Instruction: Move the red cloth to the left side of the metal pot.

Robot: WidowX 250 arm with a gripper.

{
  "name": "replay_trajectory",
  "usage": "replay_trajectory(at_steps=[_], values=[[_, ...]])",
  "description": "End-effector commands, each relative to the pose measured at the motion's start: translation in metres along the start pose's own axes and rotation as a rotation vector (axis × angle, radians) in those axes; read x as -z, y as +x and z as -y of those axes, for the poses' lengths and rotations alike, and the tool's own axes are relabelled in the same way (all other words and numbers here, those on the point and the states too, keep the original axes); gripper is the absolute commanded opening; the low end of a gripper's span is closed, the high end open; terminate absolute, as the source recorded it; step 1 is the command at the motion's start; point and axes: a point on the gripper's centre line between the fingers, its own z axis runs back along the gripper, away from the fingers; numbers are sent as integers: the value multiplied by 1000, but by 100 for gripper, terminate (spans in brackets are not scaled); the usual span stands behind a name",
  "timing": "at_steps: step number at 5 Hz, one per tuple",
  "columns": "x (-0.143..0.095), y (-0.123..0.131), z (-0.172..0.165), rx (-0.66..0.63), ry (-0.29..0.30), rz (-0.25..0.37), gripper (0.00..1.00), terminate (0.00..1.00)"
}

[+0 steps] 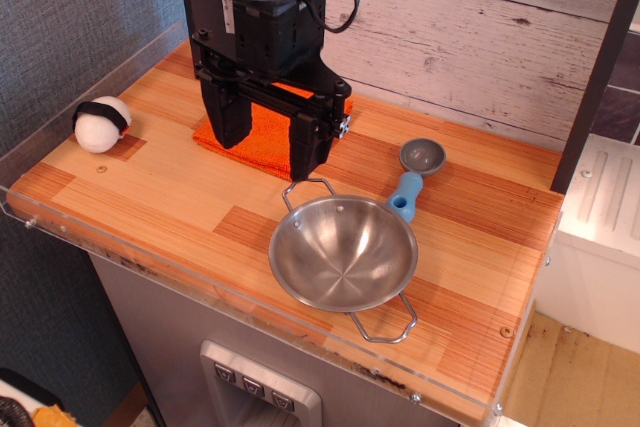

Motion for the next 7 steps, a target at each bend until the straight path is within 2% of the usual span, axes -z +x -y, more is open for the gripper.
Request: replay_trajectory(at_steps=[1, 2, 3, 4, 5, 6, 7], values=[[0, 0, 0, 0, 0, 0, 100, 0], [7, 16, -12, -36, 10, 5, 100, 0], [20, 32, -17, -19, 22, 28, 100, 0], [28, 48, -24, -35, 74, 82, 100, 0], [45, 62, -31, -78, 78, 88, 100, 0], [59, 72, -44, -84, 63, 66, 100, 0], [61, 79, -68, -113, 18, 73, 100, 0]])
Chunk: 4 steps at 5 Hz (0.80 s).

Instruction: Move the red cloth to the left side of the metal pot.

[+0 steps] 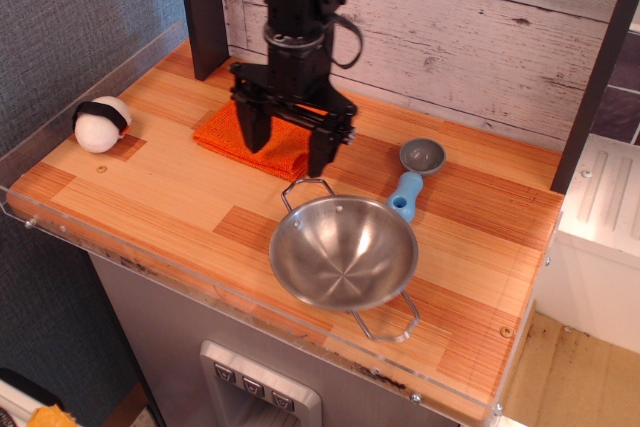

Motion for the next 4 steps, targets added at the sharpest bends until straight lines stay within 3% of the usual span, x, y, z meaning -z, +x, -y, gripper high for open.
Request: replay_trajectory(at_steps=[1, 2, 4], values=[[-21, 24, -42, -26, -79, 92, 100, 0], [-29, 30, -49, -28, -112, 122, 100, 0], [5, 43, -63, -40, -106, 67, 100, 0]])
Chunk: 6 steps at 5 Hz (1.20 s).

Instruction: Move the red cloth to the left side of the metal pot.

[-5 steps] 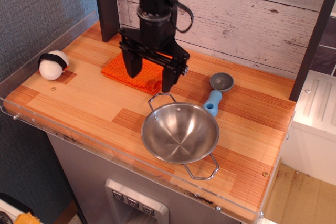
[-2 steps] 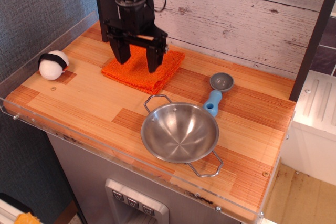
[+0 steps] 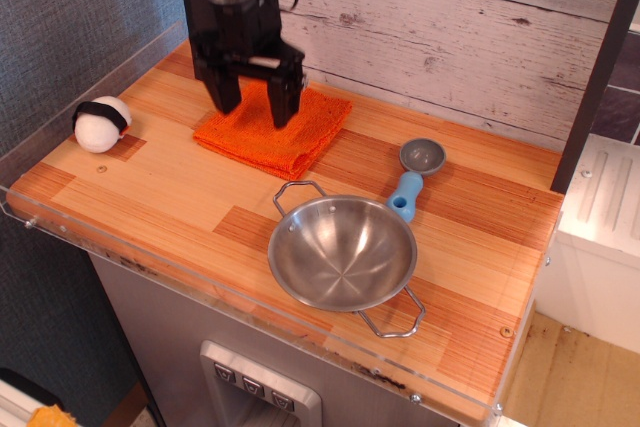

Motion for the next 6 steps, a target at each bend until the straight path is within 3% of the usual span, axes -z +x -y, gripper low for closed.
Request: replay_trajectory(at_steps=[1, 3, 4, 6], values=[[5, 17, -11, -13, 22, 25, 100, 0], [28, 10, 1, 15, 54, -31, 100, 0], [30, 2, 1, 22, 72, -57, 100, 0], [23, -13, -7, -23, 46, -61, 100, 0]])
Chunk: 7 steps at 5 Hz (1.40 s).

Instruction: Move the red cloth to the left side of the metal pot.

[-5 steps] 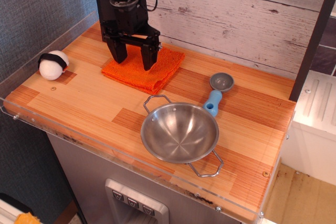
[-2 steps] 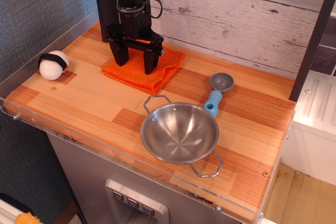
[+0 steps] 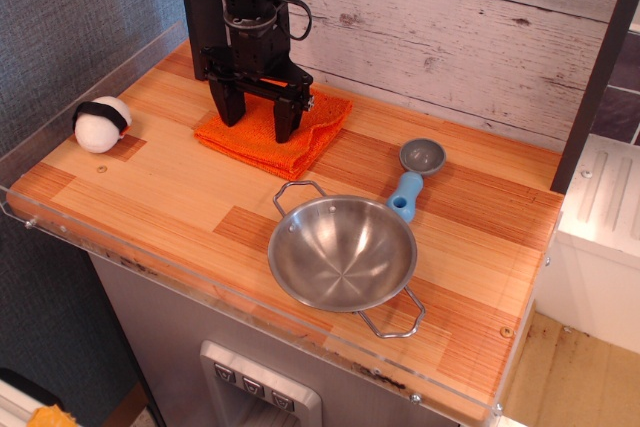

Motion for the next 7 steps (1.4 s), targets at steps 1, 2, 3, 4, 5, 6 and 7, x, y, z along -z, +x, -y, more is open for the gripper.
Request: replay_trajectory(at_steps=[1, 2, 3, 4, 5, 6, 7], values=[[-9, -25, -7, -32, -8, -21, 100, 0], [-11, -38, -4, -11, 1, -34, 100, 0], [-11, -54, -1, 48, 17, -49, 100, 0], [-11, -74, 5, 123, 37, -68, 100, 0], [-17, -93, 7, 155, 46, -57, 100, 0], [-23, -111, 6, 109, 64, -61, 100, 0], [-28, -127, 0, 24, 87, -83, 100, 0]])
